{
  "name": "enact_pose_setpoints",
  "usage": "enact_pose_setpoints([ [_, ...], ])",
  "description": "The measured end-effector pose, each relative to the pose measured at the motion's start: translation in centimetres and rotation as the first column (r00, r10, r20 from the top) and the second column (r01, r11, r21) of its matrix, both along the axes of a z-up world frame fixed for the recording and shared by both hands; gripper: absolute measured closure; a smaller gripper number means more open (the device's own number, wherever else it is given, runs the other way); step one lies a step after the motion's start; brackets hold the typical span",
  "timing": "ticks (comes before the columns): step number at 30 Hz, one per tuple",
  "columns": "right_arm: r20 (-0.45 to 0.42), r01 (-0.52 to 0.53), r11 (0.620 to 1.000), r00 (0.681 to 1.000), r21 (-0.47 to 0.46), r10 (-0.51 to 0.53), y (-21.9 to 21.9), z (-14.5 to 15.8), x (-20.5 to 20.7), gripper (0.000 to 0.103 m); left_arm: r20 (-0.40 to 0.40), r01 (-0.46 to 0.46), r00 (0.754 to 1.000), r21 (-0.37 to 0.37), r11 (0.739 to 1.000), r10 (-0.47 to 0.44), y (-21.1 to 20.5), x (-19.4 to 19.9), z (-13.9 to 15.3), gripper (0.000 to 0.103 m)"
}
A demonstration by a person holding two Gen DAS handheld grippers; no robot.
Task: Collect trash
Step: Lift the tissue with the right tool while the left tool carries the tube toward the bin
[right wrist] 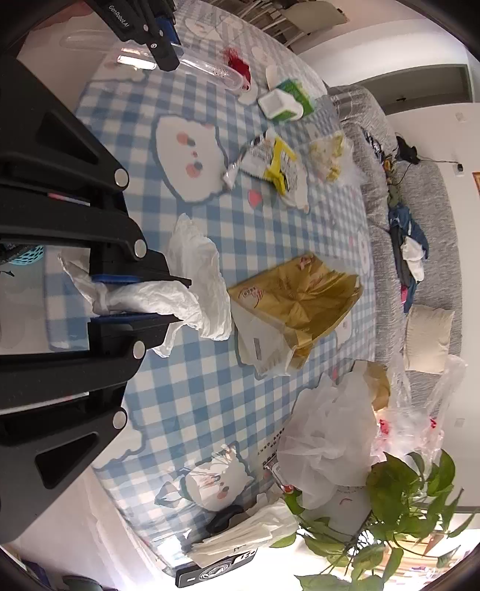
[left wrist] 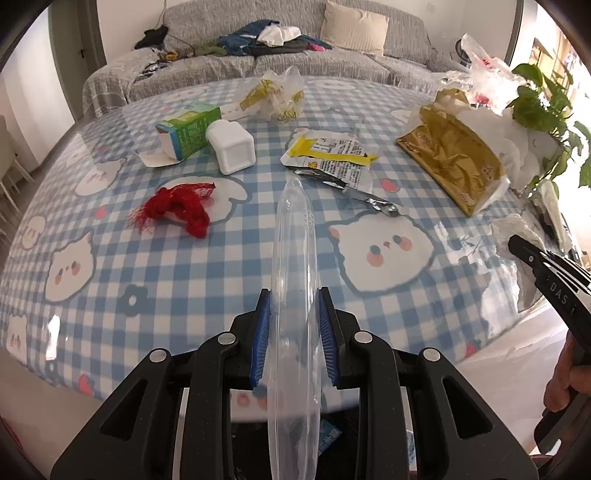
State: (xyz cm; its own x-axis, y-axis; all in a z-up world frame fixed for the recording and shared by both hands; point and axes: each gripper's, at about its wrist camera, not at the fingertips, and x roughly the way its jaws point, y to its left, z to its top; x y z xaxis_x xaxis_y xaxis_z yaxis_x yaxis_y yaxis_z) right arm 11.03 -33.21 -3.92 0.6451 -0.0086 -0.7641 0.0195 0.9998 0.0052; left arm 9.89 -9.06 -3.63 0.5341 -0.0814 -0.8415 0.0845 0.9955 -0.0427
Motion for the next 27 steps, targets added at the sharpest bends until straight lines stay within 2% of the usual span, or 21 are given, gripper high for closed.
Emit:
enact_pose_setpoints([
  [12,0.08,-0.032,0.999,0.996,0.032,0.029,0.9,3.0,-5.2,0.092,0.021,-0.009,1.0,-0.035,0.999,0.01,0.5,-4.4,1.4,0.078],
  [27,0.098,-0.029,0.999,0.995,0.04,0.025,0.6,2.3,-10.7,0.093,0.016,0.006,1.0,-0.042,0.999,-0.006,0.5,-10.0,0.2,0.078],
])
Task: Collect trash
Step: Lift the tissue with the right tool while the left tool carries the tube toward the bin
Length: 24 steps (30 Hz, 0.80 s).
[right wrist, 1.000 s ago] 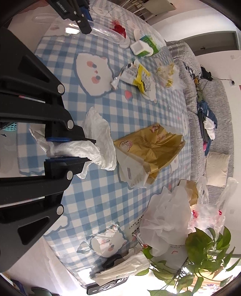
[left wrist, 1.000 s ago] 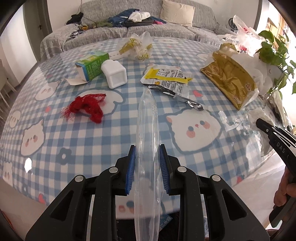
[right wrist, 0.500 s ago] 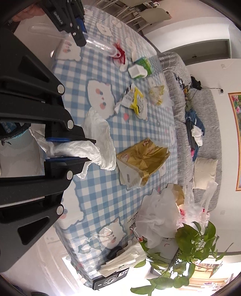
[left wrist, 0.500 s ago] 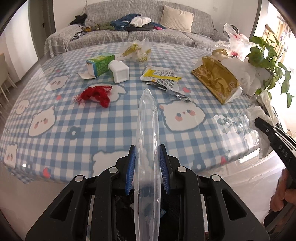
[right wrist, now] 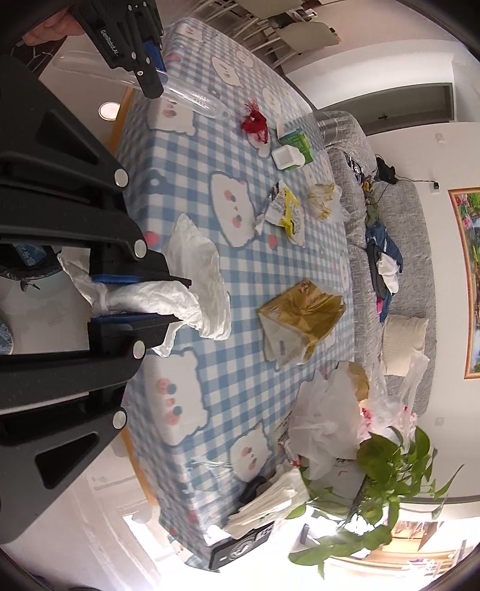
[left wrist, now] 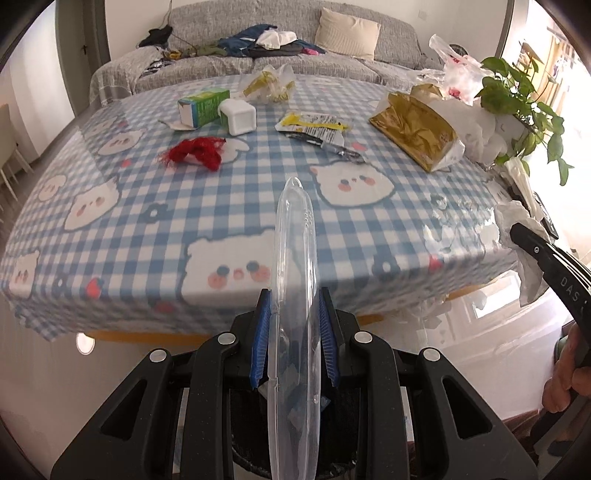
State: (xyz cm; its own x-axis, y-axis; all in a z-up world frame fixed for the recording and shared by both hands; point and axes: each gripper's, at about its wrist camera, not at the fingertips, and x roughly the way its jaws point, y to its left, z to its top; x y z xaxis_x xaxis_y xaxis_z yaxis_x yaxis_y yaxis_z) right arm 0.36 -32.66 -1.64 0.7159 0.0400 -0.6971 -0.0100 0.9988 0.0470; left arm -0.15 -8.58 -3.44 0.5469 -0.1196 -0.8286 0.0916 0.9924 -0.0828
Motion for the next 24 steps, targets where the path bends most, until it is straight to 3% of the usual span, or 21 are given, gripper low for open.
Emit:
enact_pose_setpoints([
  [17,-0.035,-0.017,1.0,0.999,-0.022,0.016,0.6,-2.8,-4.6,0.093,-0.031,0.034,0.999,-0.006,0.999,-0.035,-0.9,-6.2,-2.4,0.078],
  [24,-0.094,-0.006,0.999,0.996,-0.032,0.002,0.5,-5.6,-5.6,0.093,-0.064,0.031,0.998,0.004,1.0,-0.031,-1.0,-7.0,-4.4,0.078],
])
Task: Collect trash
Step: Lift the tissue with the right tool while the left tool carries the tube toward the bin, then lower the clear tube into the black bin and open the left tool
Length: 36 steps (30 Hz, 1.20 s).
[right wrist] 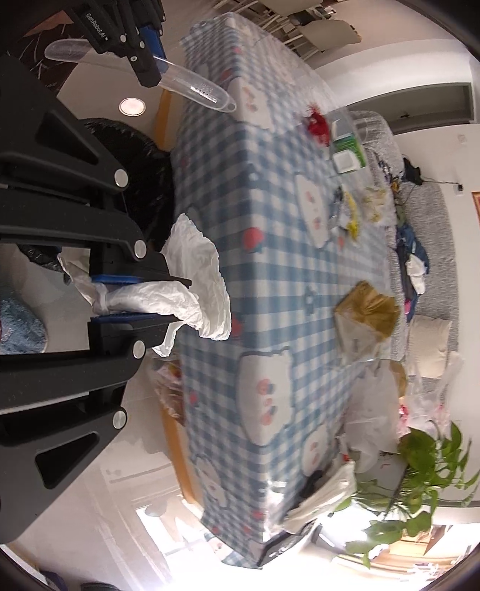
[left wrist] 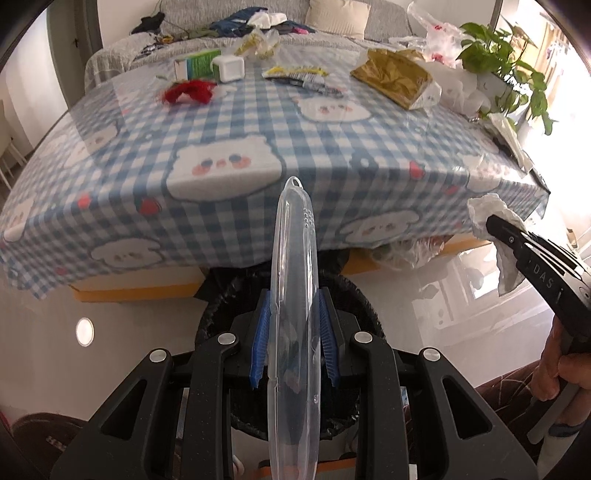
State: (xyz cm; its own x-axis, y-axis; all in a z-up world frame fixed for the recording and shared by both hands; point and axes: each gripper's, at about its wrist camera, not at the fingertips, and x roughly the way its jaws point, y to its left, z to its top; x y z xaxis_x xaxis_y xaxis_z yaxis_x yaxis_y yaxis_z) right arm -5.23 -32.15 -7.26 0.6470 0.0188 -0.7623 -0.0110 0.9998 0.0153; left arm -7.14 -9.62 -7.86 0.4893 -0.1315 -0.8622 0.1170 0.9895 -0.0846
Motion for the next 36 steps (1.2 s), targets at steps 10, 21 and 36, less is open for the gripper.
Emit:
enact_pose_setpoints([
  [10,-0.079,0.027,0.999,0.996,-0.025,-0.029,0.0,-3.4,-0.9,0.093,-0.023,-0.019,1.0,0.014,1.0,0.019,0.3,0.0,-3.0,0.078],
  [21,-0.137,0.053,0.998,0.989,-0.045,-0.059,-0.2,-6.2,-0.7,0.093,-0.082,-0.053,0.995,0.007,0.999,0.053,0.3,1.7,-8.3,0.078],
  [36,-0.143,0.076,0.996,0.986,-0.036,-0.081,-0.9,-6.4,-0.6,0.093,-0.095,-0.012,0.995,0.012,1.0,0.013,-1.7,2.4,-12.0,0.078],
])
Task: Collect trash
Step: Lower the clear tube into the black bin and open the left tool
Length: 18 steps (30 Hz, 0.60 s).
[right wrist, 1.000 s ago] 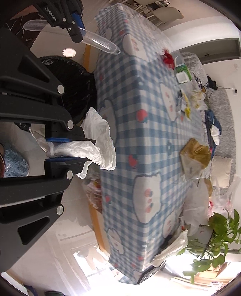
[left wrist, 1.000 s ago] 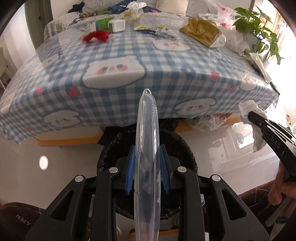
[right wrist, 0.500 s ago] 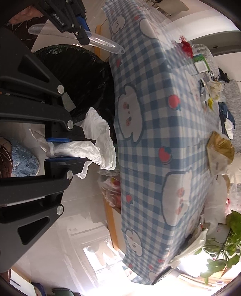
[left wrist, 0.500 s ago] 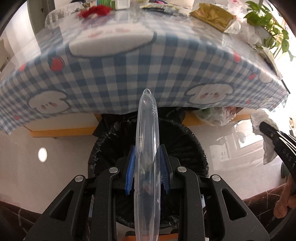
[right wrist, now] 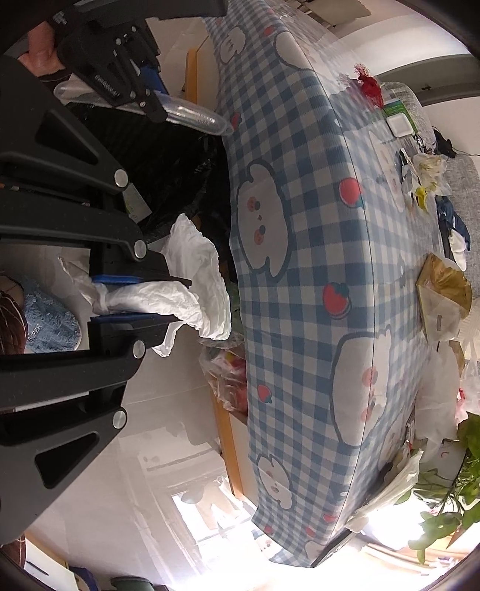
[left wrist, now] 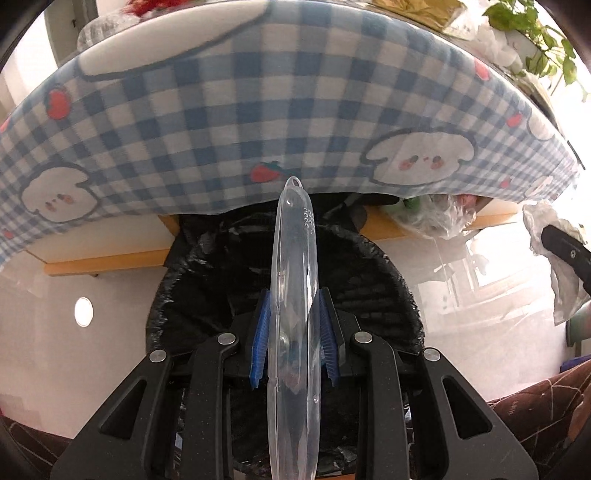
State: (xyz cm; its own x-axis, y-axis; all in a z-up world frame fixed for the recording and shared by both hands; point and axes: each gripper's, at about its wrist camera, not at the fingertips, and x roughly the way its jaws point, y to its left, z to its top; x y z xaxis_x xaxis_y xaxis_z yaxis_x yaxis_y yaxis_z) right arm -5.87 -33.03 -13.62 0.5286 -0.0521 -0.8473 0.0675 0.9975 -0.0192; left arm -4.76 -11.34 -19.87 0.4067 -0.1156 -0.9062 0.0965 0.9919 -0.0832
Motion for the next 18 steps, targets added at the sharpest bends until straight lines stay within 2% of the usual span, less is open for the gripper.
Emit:
enact_pose_setpoints([
  [6,0.004,0.007,1.0,1.0,0.005,-0.007,-0.1,0.1,0.0,0.093,0.007,0.024,1.0,-0.004,1.0,-0.024,-1.1,0.1,-0.5,0.077],
  [8,0.006,0.006,1.0,1.0,0.006,-0.006,-0.1,0.1,0.0,0.093,0.022,0.025,0.999,0.003,1.0,-0.025,-1.1,-0.1,-0.2,0.067],
  [10,0.007,0.001,1.0,1.0,0.0,-0.001,0.2,0.0,0.1,0.093,0.032,0.018,0.999,-0.008,1.0,-0.018,-0.8,-0.3,0.2,0.052],
  [18,0.006,-0.016,1.0,1.0,-0.014,0.016,1.5,-0.4,0.0,0.093,0.066,0.018,0.998,0.028,0.999,-0.02,0.5,-1.1,1.0,0.028],
])
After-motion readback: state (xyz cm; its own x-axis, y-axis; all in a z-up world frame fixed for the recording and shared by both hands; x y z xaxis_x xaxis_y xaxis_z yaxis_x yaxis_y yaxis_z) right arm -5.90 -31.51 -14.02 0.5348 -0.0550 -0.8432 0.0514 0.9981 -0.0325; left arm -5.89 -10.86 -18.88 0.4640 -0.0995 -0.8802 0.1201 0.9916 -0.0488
